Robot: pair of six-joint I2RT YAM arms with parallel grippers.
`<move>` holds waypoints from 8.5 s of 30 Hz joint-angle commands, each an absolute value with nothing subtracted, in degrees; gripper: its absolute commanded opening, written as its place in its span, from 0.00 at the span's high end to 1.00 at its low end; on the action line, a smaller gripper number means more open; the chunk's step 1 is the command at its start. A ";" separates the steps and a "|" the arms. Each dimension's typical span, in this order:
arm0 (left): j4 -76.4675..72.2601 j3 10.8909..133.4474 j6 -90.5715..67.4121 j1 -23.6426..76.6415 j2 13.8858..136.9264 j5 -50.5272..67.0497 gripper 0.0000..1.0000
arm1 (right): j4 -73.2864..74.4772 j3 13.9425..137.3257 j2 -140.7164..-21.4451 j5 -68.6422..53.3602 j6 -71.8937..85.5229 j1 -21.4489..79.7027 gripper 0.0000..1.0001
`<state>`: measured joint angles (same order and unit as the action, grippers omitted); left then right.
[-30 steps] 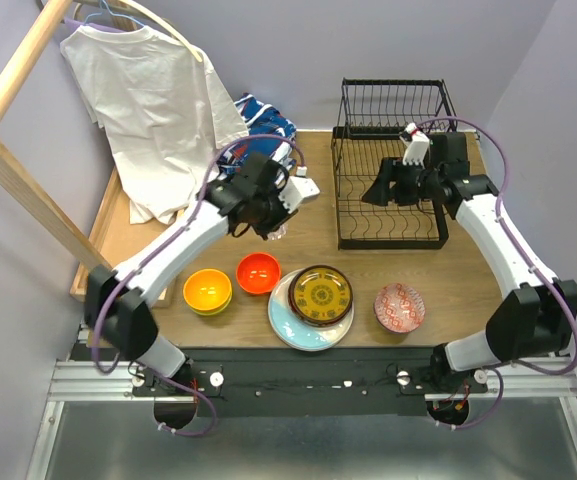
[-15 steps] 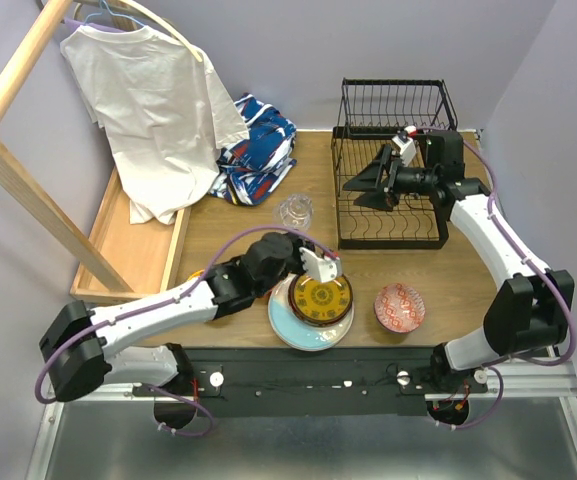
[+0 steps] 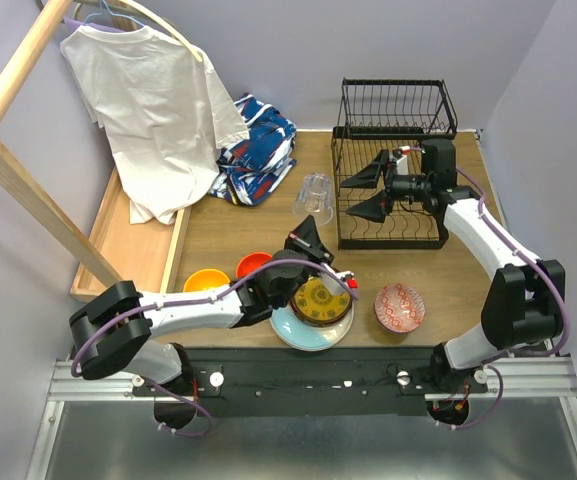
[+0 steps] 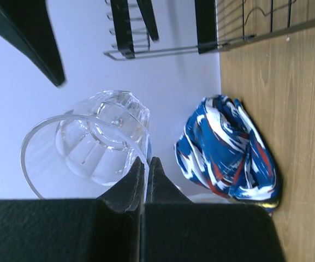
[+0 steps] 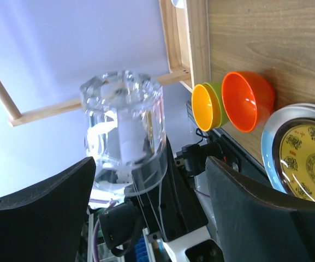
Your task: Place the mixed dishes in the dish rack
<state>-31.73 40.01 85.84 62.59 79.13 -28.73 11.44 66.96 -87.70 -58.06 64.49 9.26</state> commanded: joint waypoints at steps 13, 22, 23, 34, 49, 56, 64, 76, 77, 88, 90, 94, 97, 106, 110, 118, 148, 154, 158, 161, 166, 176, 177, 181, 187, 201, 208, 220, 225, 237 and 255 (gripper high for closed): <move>-35.24 39.81 90.79 67.32 81.12 -28.39 1.00 | 6.50 68.11 -90.26 -60.91 70.84 9.14 0.09; -36.65 41.84 92.99 68.03 83.76 -26.28 1.00 | 7.47 69.26 -92.46 -61.87 69.79 10.02 0.11; -36.65 41.92 92.99 68.03 83.85 -26.28 1.00 | 7.73 69.34 -92.55 -61.87 69.09 10.19 0.12; -38.93 43.59 93.96 68.38 86.57 -25.66 1.00 | 9.14 68.99 -93.16 -61.70 66.45 10.55 0.27; -22.47 37.98 82.10 68.64 70.10 -16.22 0.01 | 19.05 73.64 -91.06 -56.52 40.81 9.76 0.61; 7.45 35.15 68.57 71.01 48.36 -7.29 0.01 | 16.88 71.04 -87.37 -45.19 26.21 9.84 0.62; 20.30 41.66 48.88 71.02 48.77 -23.45 0.01 | -11.28 51.96 -74.45 -27.26 13.10 9.76 0.67; 31.55 46.67 43.69 70.93 50.80 -17.31 0.01 | -47.16 34.46 -76.81 -19.34 -5.53 9.93 0.68; 31.55 46.76 43.33 70.84 51.06 -17.66 0.01 | -49.20 33.76 -77.77 -18.99 -6.23 9.93 0.68; 27.26 44.13 38.32 70.84 53.44 -20.04 0.01 | -69.15 29.71 -91.92 -18.72 -8.97 9.93 0.69; 26.72 42.90 37.97 70.84 53.35 -19.95 0.01 | -69.35 30.49 -94.12 -18.37 -8.27 9.93 0.69; 25.85 41.84 36.39 70.75 53.44 -19.07 0.01 | -68.82 33.22 -97.46 -16.00 -6.77 9.76 0.64; 24.53 41.22 36.47 70.75 53.70 -19.25 0.01 | -69.08 33.84 -98.44 -15.56 -7.29 9.84 0.47; 22.33 39.29 39.63 70.40 50.72 -20.92 0.01 | -53.68 31.99 -85.81 -13.19 -13.09 9.84 0.00; 19.43 38.23 42.62 69.35 49.75 -21.79 0.01 | -37.04 32.78 -75.96 -14.14 -14.50 9.76 0.00; 29.49 45.25 33.18 56.45 52.71 -15.66 0.01 | 3.18 38.75 -63.98 -33.63 -24.24 9.84 0.82; 35.24 56.16 20.57 30.15 57.65 1.93 0.01 | 0.55 59.41 -94.74 -14.85 -42.27 10.63 0.99; 37.70 57.92 20.92 29.62 59.32 1.85 0.01 | -9.82 61.17 -99.93 -14.85 -41.49 10.64 0.99; 39.20 59.41 21.09 29.62 60.90 1.85 0.01 | -15.46 62.05 -102.65 -15.20 -40.87 10.72 0.99; 39.29 60.03 21.44 29.53 61.69 1.32 0.01 | -19.42 61.88 -103.80 -16.51 -40.52 10.72 0.99; 39.55 60.99 21.71 29.27 62.84 0.88 0.01 | -24.16 58.81 -103.45 -18.81 -39.56 10.63 0.99; 38.67 60.38 22.32 29.09 63.37 0.44 0.01 | -13.36 56.95 -98.78 -26.38 -41.57 11.86 0.99; 38.58 60.29 22.41 29.09 63.37 0.44 0.01 | -13.71 57.56 -99.57 -26.02 -41.66 11.95 0.99; 39.11 60.90 22.59 28.83 63.63 0.44 0.01 | -15.99 60.11 -103.88 -23.91 -42.18 12.04 0.99; 40.60 62.93 23.38 28.65 64.51 -0.87 0.01 | -24.05 61.61 -109.59 -18.29 -44.37 12.13 0.99; 42.89 63.55 23.91 28.21 64.86 -1.40 0.01 | -39.64 64.25 -117.07 -15.29 -42.71 12.22 0.99; 42.98 63.72 24.52 28.13 64.51 -1.49 0.01 | -34.46 60.21 -110.58 -17.30 -41.84 12.30 0.99; 42.71 61.08 24.79 26.81 63.54 -1.67 0.01 | -33.13 63.71 -114.87 -23.56 -39.64 13.27 0.99; 42.63 61.08 25.05 26.46 63.90 -1.93 0.01 | -40.94 66.27 -120.67 -21.19 -41.13 13.18 0.99; 40.60 57.66 24.96 26.45 63.81 4.56 0.01 | -34.07 55.81 -102.51 -21.13 -40.08 14.33 0.63; 46.41 52.03 27.97 37.44 62.14 13.10 0.10 | 25.28 58.67 -72.15 -16.23 -15.66 23.91 0.30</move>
